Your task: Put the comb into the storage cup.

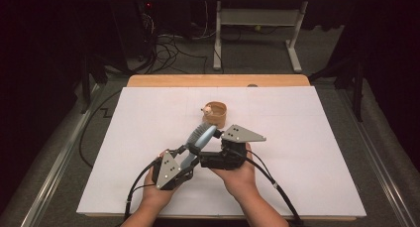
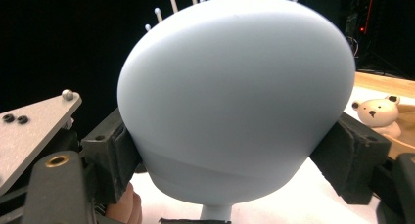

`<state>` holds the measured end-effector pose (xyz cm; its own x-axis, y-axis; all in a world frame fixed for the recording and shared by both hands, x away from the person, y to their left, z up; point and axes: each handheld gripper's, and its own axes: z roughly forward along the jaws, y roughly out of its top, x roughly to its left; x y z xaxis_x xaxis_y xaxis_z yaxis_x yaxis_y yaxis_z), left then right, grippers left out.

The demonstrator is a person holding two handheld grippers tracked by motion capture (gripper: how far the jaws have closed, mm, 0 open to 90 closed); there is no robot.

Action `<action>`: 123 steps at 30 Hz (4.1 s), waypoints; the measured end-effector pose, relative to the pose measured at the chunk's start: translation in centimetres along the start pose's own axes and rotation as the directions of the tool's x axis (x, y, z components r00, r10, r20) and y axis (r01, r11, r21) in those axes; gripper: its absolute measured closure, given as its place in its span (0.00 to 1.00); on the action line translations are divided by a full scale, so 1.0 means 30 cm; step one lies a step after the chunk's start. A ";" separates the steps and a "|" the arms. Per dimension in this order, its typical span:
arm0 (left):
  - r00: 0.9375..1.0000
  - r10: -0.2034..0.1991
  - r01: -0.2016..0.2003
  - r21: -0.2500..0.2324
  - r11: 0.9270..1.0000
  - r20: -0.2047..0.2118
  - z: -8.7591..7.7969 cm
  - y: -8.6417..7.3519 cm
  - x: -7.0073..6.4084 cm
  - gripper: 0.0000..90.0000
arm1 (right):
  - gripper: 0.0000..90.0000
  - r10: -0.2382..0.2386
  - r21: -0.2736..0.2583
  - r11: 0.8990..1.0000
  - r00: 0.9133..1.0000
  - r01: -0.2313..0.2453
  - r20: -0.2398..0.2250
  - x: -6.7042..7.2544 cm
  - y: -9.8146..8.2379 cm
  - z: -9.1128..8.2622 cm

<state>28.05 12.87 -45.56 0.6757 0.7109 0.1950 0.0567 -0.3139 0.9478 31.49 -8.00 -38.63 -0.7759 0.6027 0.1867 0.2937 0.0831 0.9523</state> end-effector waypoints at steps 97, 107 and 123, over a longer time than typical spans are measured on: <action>0.981 -0.192 0.192 0.017 0.981 0.020 -0.155 -0.131 0.238 0.00 | 0.23 0.011 -0.095 0.995 0.963 0.015 0.269 -0.289 0.022 -0.362; 0.981 -0.193 0.193 0.016 0.981 0.026 -0.156 -0.132 0.237 0.00 | 0.23 0.013 -0.106 0.994 0.961 0.017 0.275 -0.301 0.036 -0.347; 0.979 -0.200 0.200 0.004 0.980 0.033 -0.162 -0.134 0.240 0.00 | 0.23 0.018 -0.130 0.991 0.960 0.019 0.278 -0.315 0.090 -0.308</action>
<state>29.11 22.30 -46.75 0.6743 0.7384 -0.0068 0.1939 -0.1681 0.9665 34.45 -20.80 -35.59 -0.5847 0.8009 0.1291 0.2032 -0.0095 0.9791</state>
